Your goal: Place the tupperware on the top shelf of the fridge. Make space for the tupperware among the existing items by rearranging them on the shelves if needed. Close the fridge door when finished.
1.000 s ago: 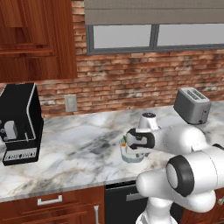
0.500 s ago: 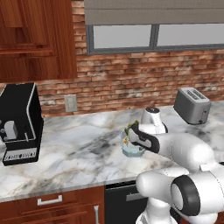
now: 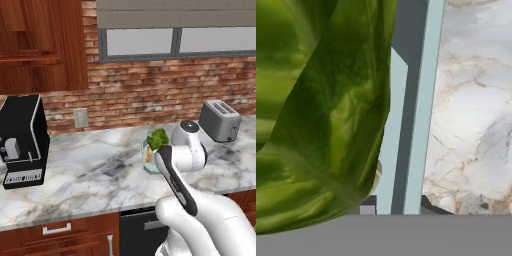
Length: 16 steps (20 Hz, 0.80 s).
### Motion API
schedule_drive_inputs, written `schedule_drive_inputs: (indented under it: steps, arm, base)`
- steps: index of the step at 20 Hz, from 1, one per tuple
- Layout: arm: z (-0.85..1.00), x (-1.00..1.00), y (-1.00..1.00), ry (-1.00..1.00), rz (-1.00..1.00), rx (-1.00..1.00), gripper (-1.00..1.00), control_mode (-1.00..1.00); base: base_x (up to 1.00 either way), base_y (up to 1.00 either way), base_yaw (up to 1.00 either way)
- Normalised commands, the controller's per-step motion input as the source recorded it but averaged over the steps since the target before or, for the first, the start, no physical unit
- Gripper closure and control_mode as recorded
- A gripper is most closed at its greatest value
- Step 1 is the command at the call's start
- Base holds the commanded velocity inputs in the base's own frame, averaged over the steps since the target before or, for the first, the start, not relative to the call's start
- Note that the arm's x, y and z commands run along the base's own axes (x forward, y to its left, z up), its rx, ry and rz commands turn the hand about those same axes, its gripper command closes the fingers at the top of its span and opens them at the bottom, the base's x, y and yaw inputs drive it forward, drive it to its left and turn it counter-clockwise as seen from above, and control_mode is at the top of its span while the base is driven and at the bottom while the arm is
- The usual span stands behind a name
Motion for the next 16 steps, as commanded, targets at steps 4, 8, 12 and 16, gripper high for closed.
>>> schedule_drive_inputs:
  steps: [4, 8, 12, 16]
  arm:
    - [0.55, -0.27, -0.08, 0.00, -0.13, 0.00, 1.00, -1.00]
    - [0.70, -0.40, -0.05, 0.01, -0.40, 0.02, 1.00, -1.00]
    - [0.75, -0.43, 0.00, 0.00, -0.64, 0.04, 1.00, -1.00]
    - [0.69, -0.33, -0.02, -0.05, -0.43, 0.14, 1.00, -1.00]
  base:
    - [0.00, 0.00, 0.00]
    - [0.00, 0.00, 0.00]
    - [0.00, 0.00, 0.00]
    - [0.00, 0.00, 0.00]
